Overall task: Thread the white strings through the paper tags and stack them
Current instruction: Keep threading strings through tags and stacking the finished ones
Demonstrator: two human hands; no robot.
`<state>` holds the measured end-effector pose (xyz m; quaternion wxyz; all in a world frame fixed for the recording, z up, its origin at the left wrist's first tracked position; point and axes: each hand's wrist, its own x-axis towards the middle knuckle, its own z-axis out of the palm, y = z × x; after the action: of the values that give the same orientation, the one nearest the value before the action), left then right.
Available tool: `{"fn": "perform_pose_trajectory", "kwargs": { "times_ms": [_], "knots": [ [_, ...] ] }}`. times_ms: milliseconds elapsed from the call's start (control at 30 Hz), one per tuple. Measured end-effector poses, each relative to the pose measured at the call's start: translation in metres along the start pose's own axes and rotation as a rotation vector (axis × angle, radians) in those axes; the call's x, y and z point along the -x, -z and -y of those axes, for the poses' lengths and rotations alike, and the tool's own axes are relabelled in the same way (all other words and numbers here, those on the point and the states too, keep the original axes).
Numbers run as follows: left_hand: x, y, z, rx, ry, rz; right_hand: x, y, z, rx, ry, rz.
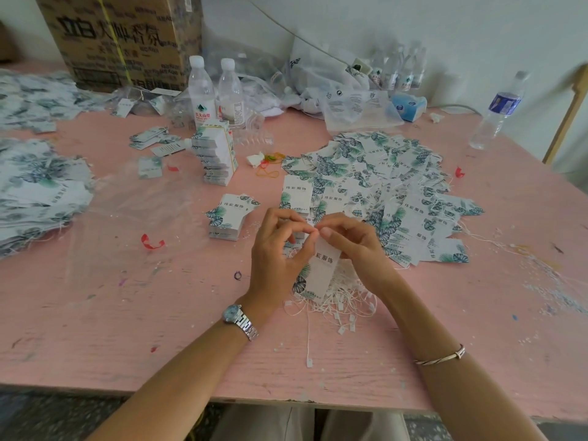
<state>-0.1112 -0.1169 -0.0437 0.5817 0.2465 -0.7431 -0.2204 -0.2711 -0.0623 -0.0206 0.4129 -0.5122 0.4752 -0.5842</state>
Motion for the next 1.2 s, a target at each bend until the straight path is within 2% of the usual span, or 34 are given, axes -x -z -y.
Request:
{"fn": "perform_pose_trajectory", "kwargs": {
  "times_ms": [200, 300, 400, 467, 533, 733, 1200],
  "knots": [
    [-0.002, 0.001, -0.001, -0.066, -0.048, -0.030, -0.001, -0.001, 0.002, -0.048, -0.007, -0.018],
    [-0.010, 0.013, 0.005, -0.404, -0.100, -0.140, 0.000, 0.000, 0.002, -0.046, -0.040, -0.036],
    [-0.019, 0.034, 0.018, -0.789, 0.107, -0.149, -0.001, 0.001, 0.003, -0.052, -0.056, -0.044],
    [-0.020, 0.045, 0.028, -0.917, 0.241, -0.053, 0.000, 0.002, 0.002, -0.043, -0.062, -0.045],
    [-0.020, 0.052, 0.034, -0.999, 0.301, 0.042, 0.000, 0.002, 0.001, -0.027, -0.069, -0.042],
    [-0.020, 0.056, 0.036, -1.071, 0.360, 0.184, 0.000, 0.005, 0.003, -0.007, -0.083, -0.038],
    [-0.018, 0.053, 0.036, -1.013, 0.300, 0.041, 0.001, 0.003, 0.005, -0.003, -0.089, -0.042]
  ]
}}
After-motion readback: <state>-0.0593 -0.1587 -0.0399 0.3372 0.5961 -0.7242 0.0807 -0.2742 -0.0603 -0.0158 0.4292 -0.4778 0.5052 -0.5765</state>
